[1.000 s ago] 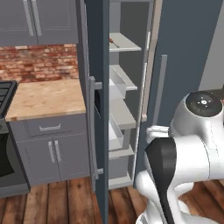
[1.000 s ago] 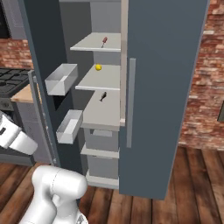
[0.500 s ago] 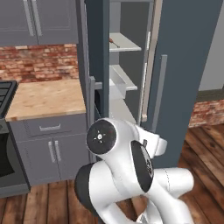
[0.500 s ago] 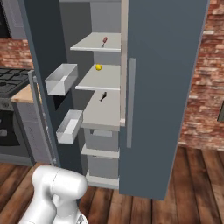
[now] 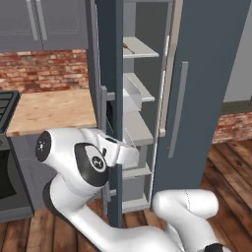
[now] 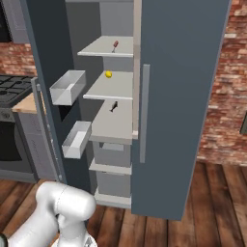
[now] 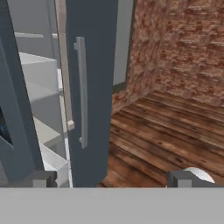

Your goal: Store the kebab skewer in the freezer for long-term storage. Close the freezer door after placing the cooked food.

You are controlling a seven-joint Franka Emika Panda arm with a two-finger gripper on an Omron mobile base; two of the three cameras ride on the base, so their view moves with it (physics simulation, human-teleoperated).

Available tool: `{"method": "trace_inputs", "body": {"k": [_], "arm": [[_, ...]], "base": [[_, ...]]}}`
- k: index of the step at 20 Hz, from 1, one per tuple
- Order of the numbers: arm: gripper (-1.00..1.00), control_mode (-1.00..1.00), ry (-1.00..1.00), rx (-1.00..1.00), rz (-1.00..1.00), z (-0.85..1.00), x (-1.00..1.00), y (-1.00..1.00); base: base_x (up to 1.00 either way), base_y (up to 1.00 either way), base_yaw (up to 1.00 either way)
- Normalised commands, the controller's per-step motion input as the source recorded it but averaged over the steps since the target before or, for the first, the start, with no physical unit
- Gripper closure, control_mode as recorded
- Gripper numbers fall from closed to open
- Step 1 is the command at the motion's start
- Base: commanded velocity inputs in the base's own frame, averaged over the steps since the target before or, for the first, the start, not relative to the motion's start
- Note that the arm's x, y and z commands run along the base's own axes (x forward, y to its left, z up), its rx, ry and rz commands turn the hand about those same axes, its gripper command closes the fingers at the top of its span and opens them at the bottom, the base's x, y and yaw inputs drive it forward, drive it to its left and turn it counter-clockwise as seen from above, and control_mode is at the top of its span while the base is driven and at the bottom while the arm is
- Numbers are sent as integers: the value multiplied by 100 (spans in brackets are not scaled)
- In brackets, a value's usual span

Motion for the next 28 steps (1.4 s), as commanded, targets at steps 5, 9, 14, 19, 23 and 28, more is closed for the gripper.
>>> {"method": "trace_inputs", "body": {"k": [5,9,14,19,23,28], "arm": [[-100,-100,0,-3,-1,0,46,3],[-100,-100,0,0,0,0,73,-2],[-100,-100,1,0,1,-2,75,0],[-100,-100,0,0,0,-5,56,0],[-100,-100,0,0,0,-7,38,0],[-100,-100,9,-1,0,-9,30,0]], "base": [[0,0,0],[0,0,0],[0,0,0],[0,0,0],[0,0,0],[0,0,0]]}}
